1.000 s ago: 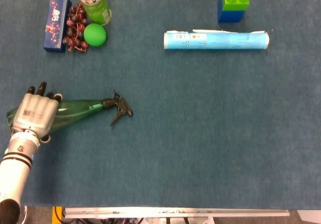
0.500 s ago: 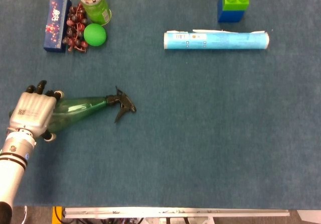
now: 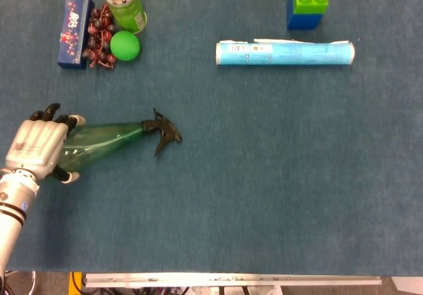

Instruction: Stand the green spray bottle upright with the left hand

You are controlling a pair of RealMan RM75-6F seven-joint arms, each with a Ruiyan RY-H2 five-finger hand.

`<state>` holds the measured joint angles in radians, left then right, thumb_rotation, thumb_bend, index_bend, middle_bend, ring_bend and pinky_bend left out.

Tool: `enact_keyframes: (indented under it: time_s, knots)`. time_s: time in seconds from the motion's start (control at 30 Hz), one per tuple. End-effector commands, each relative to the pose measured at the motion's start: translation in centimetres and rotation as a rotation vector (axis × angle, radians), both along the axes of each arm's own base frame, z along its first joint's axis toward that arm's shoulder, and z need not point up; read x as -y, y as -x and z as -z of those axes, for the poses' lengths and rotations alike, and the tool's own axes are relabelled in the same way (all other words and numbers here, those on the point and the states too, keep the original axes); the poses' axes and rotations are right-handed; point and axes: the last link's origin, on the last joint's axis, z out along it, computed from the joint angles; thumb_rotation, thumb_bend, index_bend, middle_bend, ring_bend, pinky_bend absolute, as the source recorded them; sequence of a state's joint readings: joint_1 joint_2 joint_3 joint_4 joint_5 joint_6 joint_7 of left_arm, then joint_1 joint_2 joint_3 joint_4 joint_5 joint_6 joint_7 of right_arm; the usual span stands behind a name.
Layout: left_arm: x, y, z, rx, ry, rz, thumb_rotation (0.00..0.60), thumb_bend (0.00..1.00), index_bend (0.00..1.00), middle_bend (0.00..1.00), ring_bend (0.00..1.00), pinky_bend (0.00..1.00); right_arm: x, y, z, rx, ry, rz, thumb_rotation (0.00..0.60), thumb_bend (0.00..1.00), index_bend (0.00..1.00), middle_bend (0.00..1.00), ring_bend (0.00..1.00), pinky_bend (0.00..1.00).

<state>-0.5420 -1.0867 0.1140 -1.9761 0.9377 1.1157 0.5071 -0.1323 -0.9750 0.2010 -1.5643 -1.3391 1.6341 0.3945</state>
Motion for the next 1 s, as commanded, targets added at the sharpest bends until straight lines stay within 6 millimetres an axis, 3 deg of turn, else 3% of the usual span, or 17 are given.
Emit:
enact_keyframes:
  time_s: [0.03,0.33,0.6,1.0]
  knots:
    - [0.1,0.3,-0.2,-0.003,0.005,0.002,0.600,0.09,0.34,0.31,0.07,0.16,0.0,0.0,0.0,0.000,0.000,0.000,0.600,0.10,0.48,0.34,0.25,0.36]
    - [0.2,1.1,0.8,-0.127,0.054,0.037,0.600,0.09,0.34,0.31,0.07,0.16,0.0,0.0,0.0,0.000,0.002,0.000,0.600,0.10,0.48,0.34,0.26,0.36]
    - [0.0,0.4,2.6,-0.172,0.115,0.078,0.600,0.09,0.34,0.31,0.07,0.16,-0.1,0.0,-0.1,0.001,0.004,-0.001,0.600,0.10,0.48,0.34,0.26,0.36]
    - [-0.8,-1.3,5.0,-0.122,0.186,0.348,0.600,0.09,0.34,0.31,0.07,0.16,-0.2,0.0,-0.2,0.004,0.008,-0.003,0.600,0.10,0.48,0.34,0.25,0.36]
